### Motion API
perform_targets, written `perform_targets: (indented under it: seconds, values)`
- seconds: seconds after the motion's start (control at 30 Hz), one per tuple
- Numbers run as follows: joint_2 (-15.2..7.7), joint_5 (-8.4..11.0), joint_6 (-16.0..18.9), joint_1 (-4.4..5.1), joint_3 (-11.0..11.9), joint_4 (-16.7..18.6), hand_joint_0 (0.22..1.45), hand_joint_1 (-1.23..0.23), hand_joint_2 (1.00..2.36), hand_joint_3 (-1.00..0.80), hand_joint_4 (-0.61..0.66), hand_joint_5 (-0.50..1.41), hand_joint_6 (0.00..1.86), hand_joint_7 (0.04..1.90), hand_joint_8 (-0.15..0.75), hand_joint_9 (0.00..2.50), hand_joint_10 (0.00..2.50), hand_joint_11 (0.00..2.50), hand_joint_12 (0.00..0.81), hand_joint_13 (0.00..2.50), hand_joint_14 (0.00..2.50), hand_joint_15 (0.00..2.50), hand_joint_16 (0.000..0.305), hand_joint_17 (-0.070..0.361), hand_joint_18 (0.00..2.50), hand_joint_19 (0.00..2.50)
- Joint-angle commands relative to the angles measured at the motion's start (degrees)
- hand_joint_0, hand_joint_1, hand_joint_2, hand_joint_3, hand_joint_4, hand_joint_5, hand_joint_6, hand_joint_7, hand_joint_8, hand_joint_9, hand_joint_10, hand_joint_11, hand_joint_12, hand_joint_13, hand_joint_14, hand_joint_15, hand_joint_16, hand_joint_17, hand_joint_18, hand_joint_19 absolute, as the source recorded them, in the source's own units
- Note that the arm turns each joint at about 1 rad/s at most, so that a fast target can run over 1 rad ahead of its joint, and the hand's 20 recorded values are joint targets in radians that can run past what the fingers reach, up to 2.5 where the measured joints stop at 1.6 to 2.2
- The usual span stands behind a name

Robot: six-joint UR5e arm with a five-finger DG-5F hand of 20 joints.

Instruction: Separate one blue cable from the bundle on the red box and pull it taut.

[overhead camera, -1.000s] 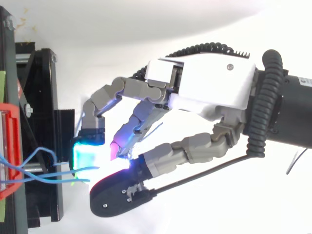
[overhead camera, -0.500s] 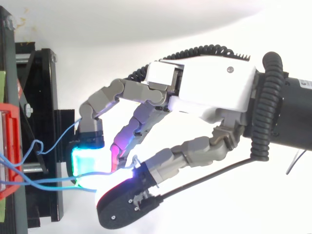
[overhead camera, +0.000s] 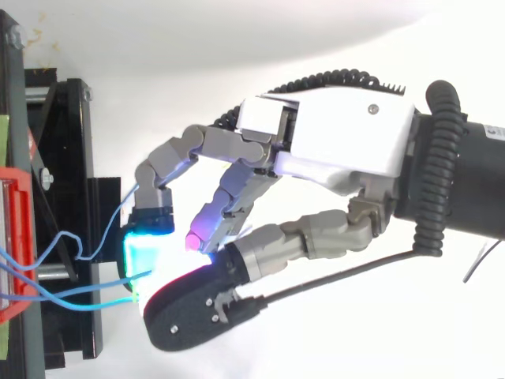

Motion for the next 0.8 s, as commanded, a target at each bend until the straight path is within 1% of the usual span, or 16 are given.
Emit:
perform_targets:
  seconds: [0.0,0.03,0.1,0.17,0.2,0.23,0.27,0.3,0.47,0.5,0.53,0.7,0.77]
  values:
    - [0.0,0.00,0.0,-0.02,-0.1,-0.2,0.38,-0.58,1.00,-0.50,-0.03,-0.06,0.85,0.95,0.249,1.14,0.01,0.35,0.372,0.97,0.02,0.44,0.052,0.117,0.91,0.47]
    - [0.0,0.00,0.0,-0.02,0.0,-0.2,0.40,-0.56,1.00,-0.50,-0.04,-0.06,0.85,0.93,0.244,1.13,0.01,0.36,0.366,0.96,0.02,0.44,0.050,0.113,0.89,0.48]
    - [0.0,0.00,0.0,-0.02,-0.1,-0.2,0.46,-0.57,1.00,-0.50,-0.04,-0.06,0.85,0.94,0.224,1.12,0.01,0.36,0.342,0.93,0.02,0.46,0.045,0.101,0.84,0.51]
    - [0.0,0.00,0.0,-0.02,-0.1,-0.1,0.53,-0.64,1.00,-0.50,-0.05,-0.06,0.84,1.00,0.197,1.10,0.01,0.39,0.320,0.91,0.02,0.47,0.040,0.089,0.80,0.54]
    - [0.0,0.00,0.0,-0.02,-0.1,-0.1,0.54,-0.65,1.00,-0.50,-0.04,-0.07,0.84,1.02,0.194,1.10,0.01,0.39,0.318,0.91,0.02,0.47,0.039,0.089,0.79,0.54]
    - [0.0,0.00,0.0,-0.02,-0.1,-0.1,0.56,-0.69,1.00,-0.48,-0.04,-0.07,0.84,1.07,0.192,1.09,0.01,0.39,0.311,0.90,0.02,0.47,0.038,0.087,0.79,0.54]
    - [0.0,0.00,0.0,-0.02,-0.1,-0.1,0.58,-0.72,1.01,-0.42,-0.05,-0.07,0.84,1.10,0.195,1.09,0.01,0.40,0.311,0.90,0.02,0.47,0.038,0.085,0.78,0.55]
    - [0.0,0.00,0.0,-0.02,0.0,-0.1,0.58,-0.73,1.01,-0.40,-0.04,-0.07,0.84,1.12,0.190,1.09,0.01,0.40,0.309,0.90,0.02,0.47,0.038,0.084,0.78,0.55]
    - [0.0,0.00,0.0,-0.02,-0.1,-0.1,0.61,-0.83,1.02,-0.22,-0.05,-0.06,0.89,1.09,0.200,1.12,0.02,0.40,0.311,0.94,0.02,0.47,0.038,0.086,0.84,0.51]
    - [0.0,0.00,0.0,-0.02,-0.1,-0.1,0.61,-0.84,1.02,-0.21,-0.04,-0.06,0.89,1.10,0.204,1.13,0.01,0.40,0.310,0.94,0.02,0.47,0.039,0.087,0.84,0.51]
    - [0.0,0.00,0.0,-0.02,0.0,-0.1,0.62,-0.88,1.02,-0.19,-0.04,-0.05,0.89,1.10,0.208,1.14,0.01,0.39,0.311,0.96,0.02,0.47,0.039,0.089,0.86,0.49]
    - [0.0,0.00,0.0,0.06,-0.1,-0.1,0.63,-0.93,1.03,-0.08,-0.09,-0.04,0.89,1.12,0.182,1.22,0.01,0.39,0.281,0.98,0.02,0.47,0.036,0.080,0.86,0.49]
    - [0.0,0.00,0.0,0.06,-0.1,-0.2,0.62,-0.93,1.03,-0.02,-0.14,-0.03,0.89,1.10,0.166,1.26,0.01,0.35,0.268,1.01,0.02,0.45,0.035,0.080,0.88,0.48]
